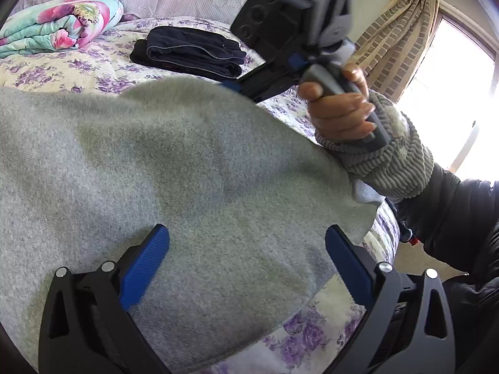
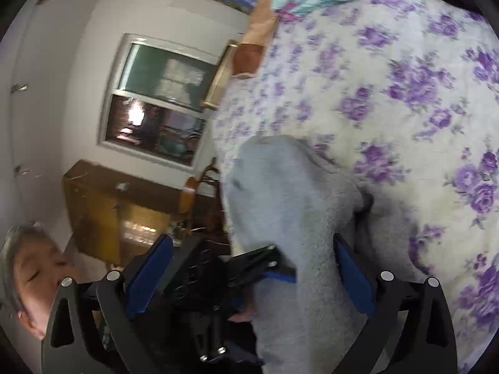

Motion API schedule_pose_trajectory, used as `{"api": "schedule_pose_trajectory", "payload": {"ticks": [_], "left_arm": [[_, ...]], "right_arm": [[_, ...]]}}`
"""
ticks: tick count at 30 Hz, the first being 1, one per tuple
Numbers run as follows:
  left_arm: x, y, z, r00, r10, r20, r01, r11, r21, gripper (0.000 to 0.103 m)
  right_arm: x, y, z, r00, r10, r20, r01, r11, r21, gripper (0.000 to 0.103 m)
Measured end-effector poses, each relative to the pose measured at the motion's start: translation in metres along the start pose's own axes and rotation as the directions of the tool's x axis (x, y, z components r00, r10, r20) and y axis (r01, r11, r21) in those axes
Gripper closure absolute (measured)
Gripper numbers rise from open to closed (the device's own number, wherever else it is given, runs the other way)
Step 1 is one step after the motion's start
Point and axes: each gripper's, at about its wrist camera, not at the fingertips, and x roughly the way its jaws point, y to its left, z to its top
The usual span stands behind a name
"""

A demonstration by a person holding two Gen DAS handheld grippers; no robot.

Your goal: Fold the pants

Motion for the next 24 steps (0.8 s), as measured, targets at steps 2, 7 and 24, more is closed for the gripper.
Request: {"api": "schedule_pose_trajectory", "payload": {"ticks": [2, 7, 24], "left_arm": [[0.000, 0.000, 0.000, 1.000, -0.005, 0.003, 0.005, 1.000, -0.002, 0.005], [-0.001, -0.001, -0.001, 1.000, -0.013, 0.007, 0.013, 1.000, -0.004, 0.005], [-0.002, 0.003, 0.001, 0.999, -0.036, 0.015, 0.036, 0.999, -0.018, 0.005]], "right_arm": [[0.015, -0.018, 0.004, 0.992, -0.105, -0.063, 0.110, 0.991, 0.073, 0.003], [0.018, -0.007, -0.009, 0.994, -0.053, -0.101, 0.054, 0.998, 0.010, 0.003], [-0.004, -0.058, 0.021, 0.948, 0.187, 0.257, -0.243, 0.947, 0.209, 0.004]]}}
